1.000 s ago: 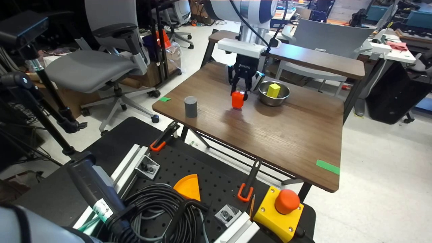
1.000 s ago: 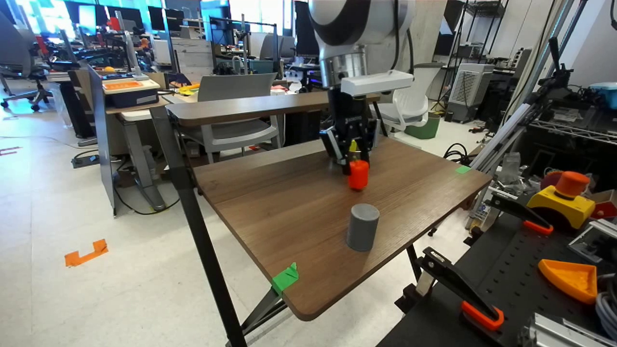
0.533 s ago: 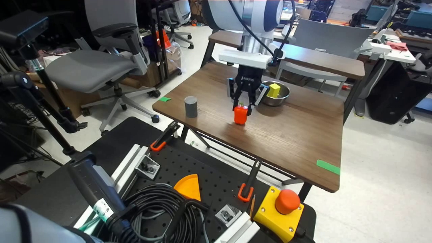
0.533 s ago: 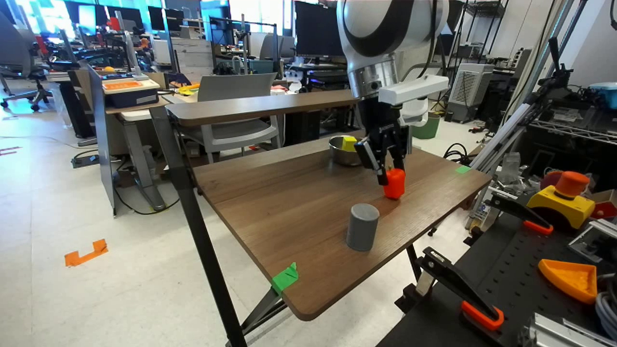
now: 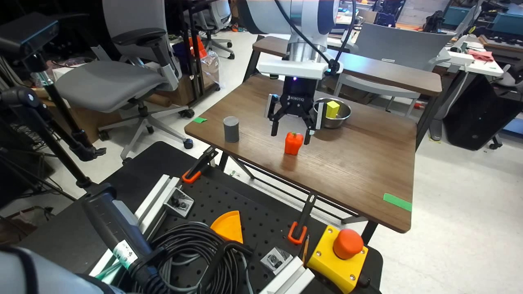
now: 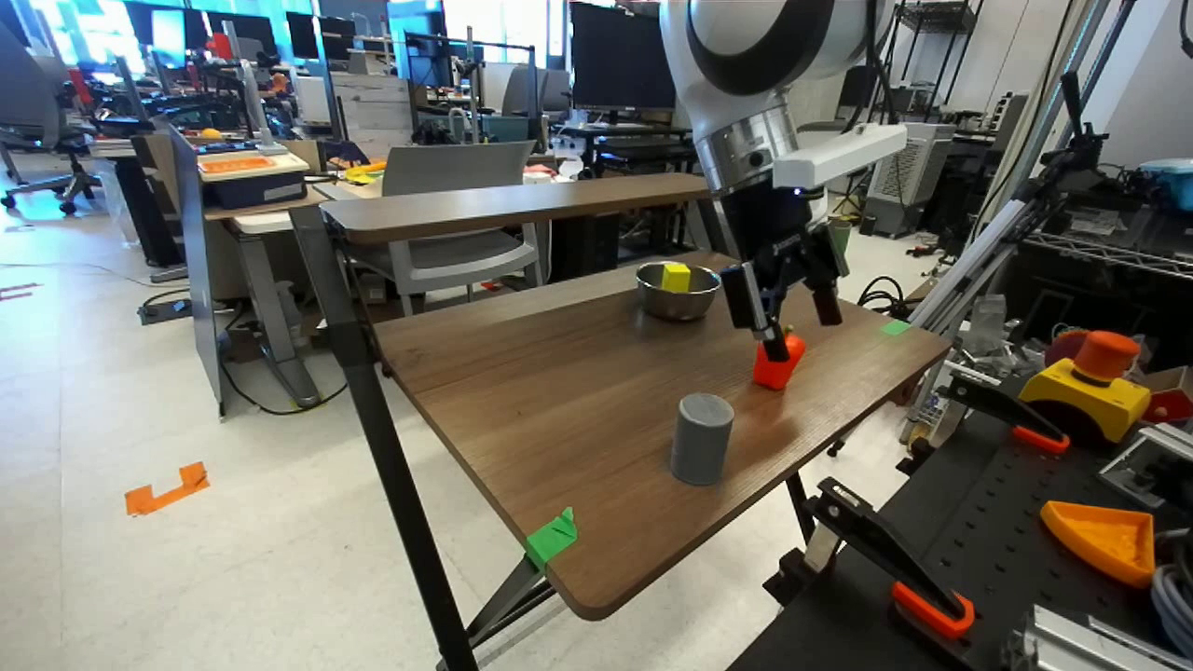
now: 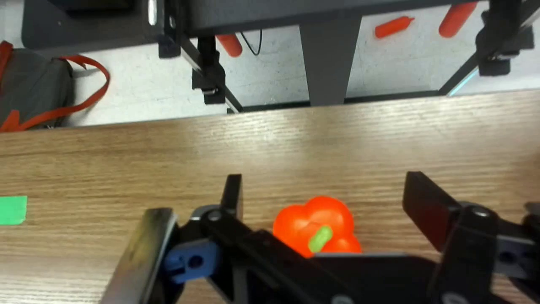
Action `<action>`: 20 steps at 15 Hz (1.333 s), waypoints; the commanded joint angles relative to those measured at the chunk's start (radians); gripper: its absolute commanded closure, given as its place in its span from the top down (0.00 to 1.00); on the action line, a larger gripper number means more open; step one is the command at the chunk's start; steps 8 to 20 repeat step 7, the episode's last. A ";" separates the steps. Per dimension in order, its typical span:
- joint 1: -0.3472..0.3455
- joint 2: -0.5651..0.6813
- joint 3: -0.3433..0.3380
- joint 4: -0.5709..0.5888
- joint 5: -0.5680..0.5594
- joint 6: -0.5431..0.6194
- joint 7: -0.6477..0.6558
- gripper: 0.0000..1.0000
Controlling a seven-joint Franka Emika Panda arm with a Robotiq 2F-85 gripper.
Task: Move the orange pepper forwards
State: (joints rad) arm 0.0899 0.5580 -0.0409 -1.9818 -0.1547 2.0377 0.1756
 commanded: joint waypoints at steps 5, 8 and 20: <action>-0.011 -0.112 0.023 -0.005 0.023 -0.164 -0.034 1.00; -0.010 -0.096 0.023 -0.006 0.023 -0.161 -0.034 1.00; -0.010 -0.096 0.023 -0.006 0.023 -0.161 -0.034 1.00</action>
